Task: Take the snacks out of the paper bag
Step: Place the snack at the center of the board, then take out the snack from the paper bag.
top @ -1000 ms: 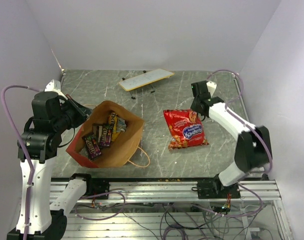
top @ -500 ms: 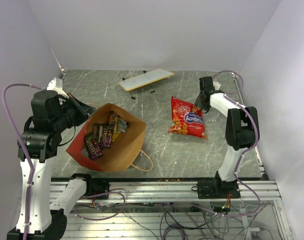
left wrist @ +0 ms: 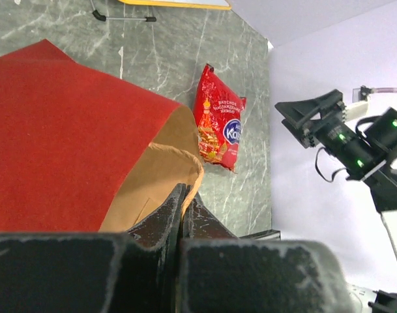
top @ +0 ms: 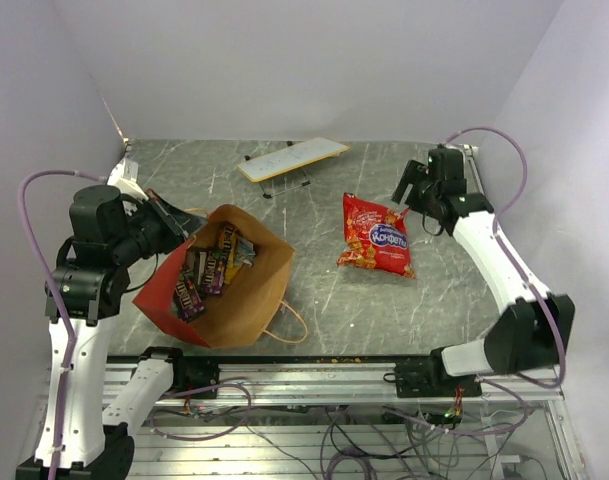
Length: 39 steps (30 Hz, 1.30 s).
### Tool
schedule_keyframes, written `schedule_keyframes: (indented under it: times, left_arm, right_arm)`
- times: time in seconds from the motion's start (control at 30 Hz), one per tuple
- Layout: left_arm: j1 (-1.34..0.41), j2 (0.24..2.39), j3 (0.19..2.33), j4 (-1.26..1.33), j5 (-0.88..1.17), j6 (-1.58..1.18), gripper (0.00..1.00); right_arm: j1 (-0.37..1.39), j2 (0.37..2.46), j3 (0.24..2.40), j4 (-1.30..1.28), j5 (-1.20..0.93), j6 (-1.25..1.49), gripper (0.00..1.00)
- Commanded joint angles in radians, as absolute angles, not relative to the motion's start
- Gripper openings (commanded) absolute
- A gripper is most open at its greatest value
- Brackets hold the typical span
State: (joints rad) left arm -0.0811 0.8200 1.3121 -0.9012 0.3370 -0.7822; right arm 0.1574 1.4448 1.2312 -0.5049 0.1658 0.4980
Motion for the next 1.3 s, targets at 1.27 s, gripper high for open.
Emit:
schedule_keyframes:
  times: [1.27]
  left_arm:
    - [-0.083, 0.841, 1.319, -0.851, 0.412, -0.841, 0.07]
  right_arm:
    - [1.27, 1.74, 1.238, 0.116, 0.616, 0.275, 0.62]
